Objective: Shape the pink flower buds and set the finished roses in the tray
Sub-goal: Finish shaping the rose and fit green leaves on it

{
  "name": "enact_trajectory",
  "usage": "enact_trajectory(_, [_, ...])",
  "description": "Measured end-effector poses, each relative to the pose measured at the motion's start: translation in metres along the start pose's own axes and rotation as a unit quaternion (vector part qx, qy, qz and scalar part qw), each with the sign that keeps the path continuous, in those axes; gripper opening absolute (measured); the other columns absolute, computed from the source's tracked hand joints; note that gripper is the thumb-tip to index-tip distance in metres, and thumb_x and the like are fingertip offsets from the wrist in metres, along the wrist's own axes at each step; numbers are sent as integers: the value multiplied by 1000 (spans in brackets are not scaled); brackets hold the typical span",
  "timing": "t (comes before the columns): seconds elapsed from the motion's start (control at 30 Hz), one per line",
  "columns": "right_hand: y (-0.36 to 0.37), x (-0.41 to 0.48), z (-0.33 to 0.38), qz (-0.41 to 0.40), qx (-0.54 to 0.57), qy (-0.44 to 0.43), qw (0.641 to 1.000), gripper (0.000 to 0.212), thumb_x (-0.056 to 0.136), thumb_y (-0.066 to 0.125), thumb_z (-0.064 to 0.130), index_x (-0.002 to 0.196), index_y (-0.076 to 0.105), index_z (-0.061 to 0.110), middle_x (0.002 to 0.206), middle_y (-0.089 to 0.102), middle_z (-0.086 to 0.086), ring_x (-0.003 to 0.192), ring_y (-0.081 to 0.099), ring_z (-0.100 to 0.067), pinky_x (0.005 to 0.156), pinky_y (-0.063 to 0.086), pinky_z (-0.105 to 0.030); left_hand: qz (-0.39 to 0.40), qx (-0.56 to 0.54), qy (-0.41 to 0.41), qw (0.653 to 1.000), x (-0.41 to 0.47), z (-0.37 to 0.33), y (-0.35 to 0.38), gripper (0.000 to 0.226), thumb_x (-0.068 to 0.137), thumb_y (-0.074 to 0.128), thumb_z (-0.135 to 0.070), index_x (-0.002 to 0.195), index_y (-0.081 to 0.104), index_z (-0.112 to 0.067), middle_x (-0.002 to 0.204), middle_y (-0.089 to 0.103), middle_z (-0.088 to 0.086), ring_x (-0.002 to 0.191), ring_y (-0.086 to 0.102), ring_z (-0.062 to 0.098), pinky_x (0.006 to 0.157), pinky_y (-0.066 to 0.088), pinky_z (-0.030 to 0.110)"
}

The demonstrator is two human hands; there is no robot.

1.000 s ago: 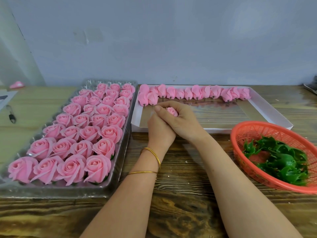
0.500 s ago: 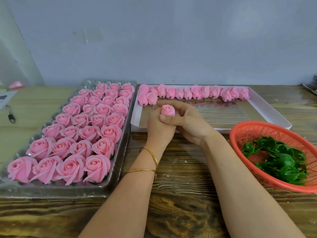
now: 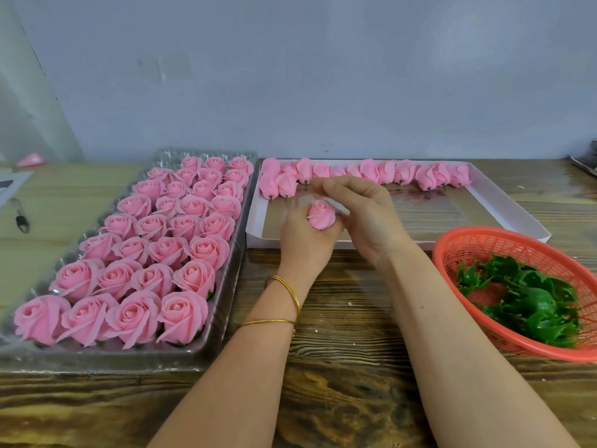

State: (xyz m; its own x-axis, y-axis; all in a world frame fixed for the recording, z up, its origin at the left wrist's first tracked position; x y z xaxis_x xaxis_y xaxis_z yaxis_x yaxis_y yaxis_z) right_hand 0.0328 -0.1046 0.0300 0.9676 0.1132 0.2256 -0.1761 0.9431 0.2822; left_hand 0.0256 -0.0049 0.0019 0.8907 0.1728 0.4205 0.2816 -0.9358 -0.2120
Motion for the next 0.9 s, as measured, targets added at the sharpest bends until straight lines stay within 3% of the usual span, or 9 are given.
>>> enact_trajectory(0.13, [11, -2, -2, -12, -122, -56, 991, 16, 90, 66, 9, 77, 73, 12, 90, 74, -17, 93, 70, -18, 84, 55, -23, 1, 25, 27, 999, 3, -1, 2, 13, 85, 65, -21, 94, 69, -12, 90, 68, 2, 87, 64, 13, 75, 55, 29])
enact_trajectory(0.23, [13, -3, -4, 3, -141, -51, 989, 17, 92, 65, 11, 78, 75, 15, 85, 74, -12, 89, 69, -20, 86, 56, -28, -9, 11, 21, 1000, 4, 1, 3, 15, 85, 63, -16, 99, 67, -12, 92, 67, 1, 89, 64, 12, 73, 53, 24])
enact_trajectory(0.4, [13, -3, -6, 44, -128, -38, 990, 13, 90, 66, 14, 84, 77, 20, 89, 76, -4, 94, 70, -14, 84, 54, -22, -7, -20, 11, 1000, 1, 1, 1, 8, 81, 61, -22, 89, 63, -24, 80, 64, -12, 81, 61, -7, 61, 47, 7])
enact_trajectory(0.5, [12, -3, -7, 72, -108, -26, 991, 9, 86, 68, 15, 88, 76, 18, 86, 76, 3, 89, 69, -7, 79, 53, -19, -13, -44, -3, 999, 1, 0, 0, 8, 74, 54, -29, 80, 60, -30, 72, 63, -14, 75, 61, -9, 58, 47, 8])
enact_trajectory(0.63, [11, -3, -10, 91, -117, -16, 989, 14, 86, 70, 9, 97, 74, 15, 92, 76, 4, 93, 69, -6, 80, 53, -18, -18, -48, -6, 999, 3, 3, 1, 12, 78, 50, -27, 73, 61, -29, 66, 63, -14, 68, 62, 2, 58, 52, 25])
enact_trajectory(0.77, [12, -4, -15, 92, -137, -3, 986, 20, 87, 70, 9, 104, 72, 19, 91, 75, 13, 93, 68, 1, 76, 52, -13, 2, -54, -20, 998, 7, 4, 1, 26, 77, 51, -28, 65, 63, -47, 63, 61, -25, 63, 59, -6, 56, 51, 19])
enact_trajectory(0.9, [13, -4, -16, 103, -162, 10, 981, 21, 92, 66, 15, 112, 70, 20, 96, 74, 15, 97, 67, 3, 82, 51, -13, -14, -36, -16, 999, 6, 6, 0, 24, 80, 49, -27, 59, 58, -33, 60, 59, -31, 61, 56, -12, 51, 43, 6])
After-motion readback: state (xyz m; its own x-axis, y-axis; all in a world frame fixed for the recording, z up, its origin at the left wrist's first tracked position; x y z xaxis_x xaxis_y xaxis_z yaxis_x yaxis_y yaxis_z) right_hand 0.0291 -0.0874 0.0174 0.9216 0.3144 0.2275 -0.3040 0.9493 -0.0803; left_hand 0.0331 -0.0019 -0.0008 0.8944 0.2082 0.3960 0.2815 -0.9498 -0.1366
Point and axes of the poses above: each hand's wrist, its own x-axis towards the middle knuckle, its own y-axis out of the palm, z = x × y, the point moved 3 cm from there along x, towards the middle knuckle
